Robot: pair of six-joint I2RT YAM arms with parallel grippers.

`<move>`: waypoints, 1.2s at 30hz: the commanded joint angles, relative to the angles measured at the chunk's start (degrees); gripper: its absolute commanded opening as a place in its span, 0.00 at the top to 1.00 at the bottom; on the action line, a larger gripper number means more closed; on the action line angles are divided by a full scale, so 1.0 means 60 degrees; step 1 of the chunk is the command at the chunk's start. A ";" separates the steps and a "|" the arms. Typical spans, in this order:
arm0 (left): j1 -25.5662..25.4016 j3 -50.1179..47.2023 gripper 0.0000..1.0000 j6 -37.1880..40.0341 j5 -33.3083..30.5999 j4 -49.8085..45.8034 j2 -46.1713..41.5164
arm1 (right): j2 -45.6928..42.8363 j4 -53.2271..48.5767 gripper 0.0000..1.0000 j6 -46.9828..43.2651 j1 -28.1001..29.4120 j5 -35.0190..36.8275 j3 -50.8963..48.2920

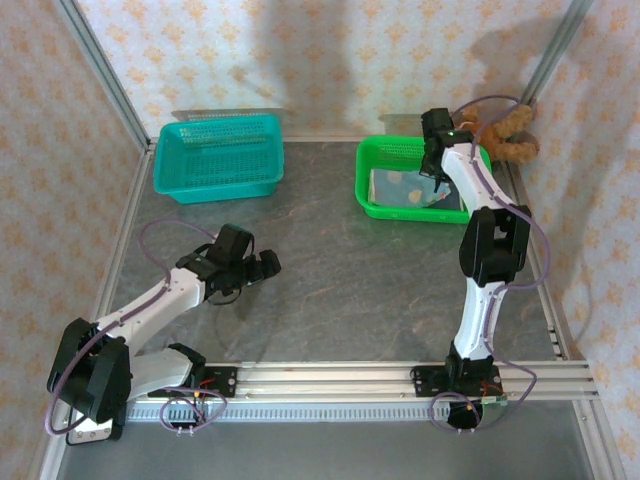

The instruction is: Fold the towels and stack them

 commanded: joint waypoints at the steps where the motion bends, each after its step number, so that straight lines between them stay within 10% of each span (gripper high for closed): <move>1: 0.0068 0.0021 0.00 0.0026 -0.0097 -0.0264 -0.0236 | -0.0192 -0.0020 0.99 0.0200 -0.0087 0.0491 -0.0160; 7: 0.0059 -0.0003 0.00 0.0039 -0.0112 -0.0321 -0.0323 | -0.0242 0.0022 0.59 -0.0024 -0.0139 0.0534 -0.0221; 14: 0.0081 0.0423 0.00 0.0268 -0.0412 -0.0759 -0.0418 | -0.0909 0.0225 0.41 -0.0100 -0.0138 0.0515 -0.0559; 20: 0.0418 0.1358 0.00 0.0394 -0.1599 -0.1530 -0.0344 | -0.2884 0.1628 0.03 -0.0112 -0.0132 -0.0751 -0.2813; 29: 0.1108 0.2968 0.00 0.2791 -0.5004 -0.1914 0.0128 | -0.6994 0.5174 0.01 -0.0101 0.0046 -0.2055 -0.8331; 36: 0.2125 0.1867 0.00 0.4428 -0.5878 0.0396 0.0583 | -0.9754 0.8169 0.01 -0.1529 0.0885 -0.0735 -1.2715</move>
